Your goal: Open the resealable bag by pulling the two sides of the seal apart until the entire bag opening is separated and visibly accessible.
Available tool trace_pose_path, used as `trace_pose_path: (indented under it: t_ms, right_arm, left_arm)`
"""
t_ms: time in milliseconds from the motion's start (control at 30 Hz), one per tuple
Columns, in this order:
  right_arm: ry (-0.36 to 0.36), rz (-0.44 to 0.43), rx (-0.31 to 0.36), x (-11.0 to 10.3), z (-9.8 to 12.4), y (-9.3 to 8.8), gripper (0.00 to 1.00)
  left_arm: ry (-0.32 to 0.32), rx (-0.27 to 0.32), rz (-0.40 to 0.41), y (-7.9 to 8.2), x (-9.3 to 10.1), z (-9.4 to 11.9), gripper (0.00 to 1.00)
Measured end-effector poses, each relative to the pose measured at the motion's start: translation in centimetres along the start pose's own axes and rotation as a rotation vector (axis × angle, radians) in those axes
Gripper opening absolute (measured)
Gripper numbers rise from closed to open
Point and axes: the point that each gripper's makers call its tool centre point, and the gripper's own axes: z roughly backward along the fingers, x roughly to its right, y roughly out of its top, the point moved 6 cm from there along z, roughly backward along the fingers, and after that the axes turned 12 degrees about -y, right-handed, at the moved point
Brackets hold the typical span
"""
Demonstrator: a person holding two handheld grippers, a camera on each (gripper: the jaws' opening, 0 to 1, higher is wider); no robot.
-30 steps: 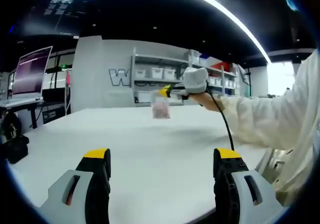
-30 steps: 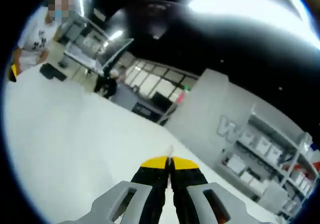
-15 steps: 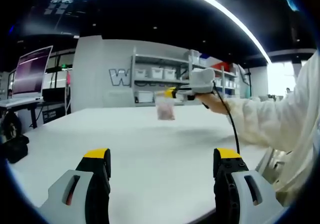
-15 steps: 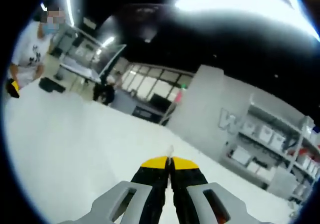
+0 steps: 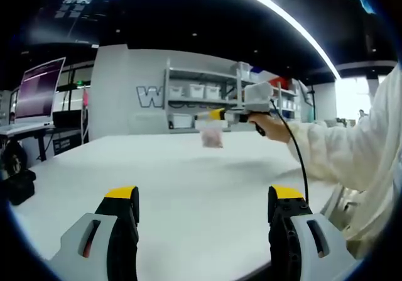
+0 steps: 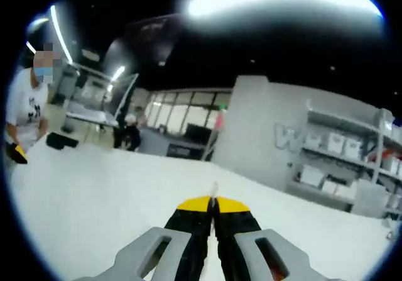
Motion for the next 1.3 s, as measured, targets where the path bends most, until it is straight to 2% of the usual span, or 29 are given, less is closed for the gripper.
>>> trace_pose_path:
  t_ms: [167, 367, 500, 833, 933, 1067, 1233, 1300]
  right_arm:
    - [0.015, -0.022, 0.007, -0.1, 0.5, 0.5, 0.00]
    - [0.060, -0.132, -0.007, -0.5, 1.1, 0.8, 0.00]
    - [0.089, -0.237, -0.028, -0.6, 1.0, 0.8, 0.00]
    - [0.153, -0.321, -0.033, -1.3, 2.2, 1.7, 0.00]
    - [0.155, -0.316, -0.041, -1.3, 2.4, 1.6, 0.00]
    - [0.168, -0.423, -0.071, -0.9, 2.7, 1.1, 0.00]
    - [0.152, -0.443, -0.085, -0.2, 3.0, 0.4, 0.00]
    - [0.157, -0.481, -0.092, -0.1, 3.2, 0.3, 0.00]
  left_arm:
    - [-0.005, -0.003, 0.000, -0.1, 0.1, -0.1, 0.83]
    - [-0.002, -0.004, 0.003, -0.2, 0.0, -0.1, 0.83]
    - [-0.001, -0.006, 0.001, -0.3, 0.0, 0.0, 0.83]
    - [0.002, -0.004, 0.003, -0.3, -0.1, 0.1, 0.83]
    - [0.000, -0.004, 0.004, -0.4, 0.0, 0.1, 0.83]
    - [-0.004, -0.005, 0.004, -0.4, 0.1, 0.1, 0.83]
    - [0.001, -0.005, 0.006, -0.5, 0.0, 0.2, 0.83]
    - [0.003, -0.004, 0.007, -0.5, 0.0, 0.2, 0.83]
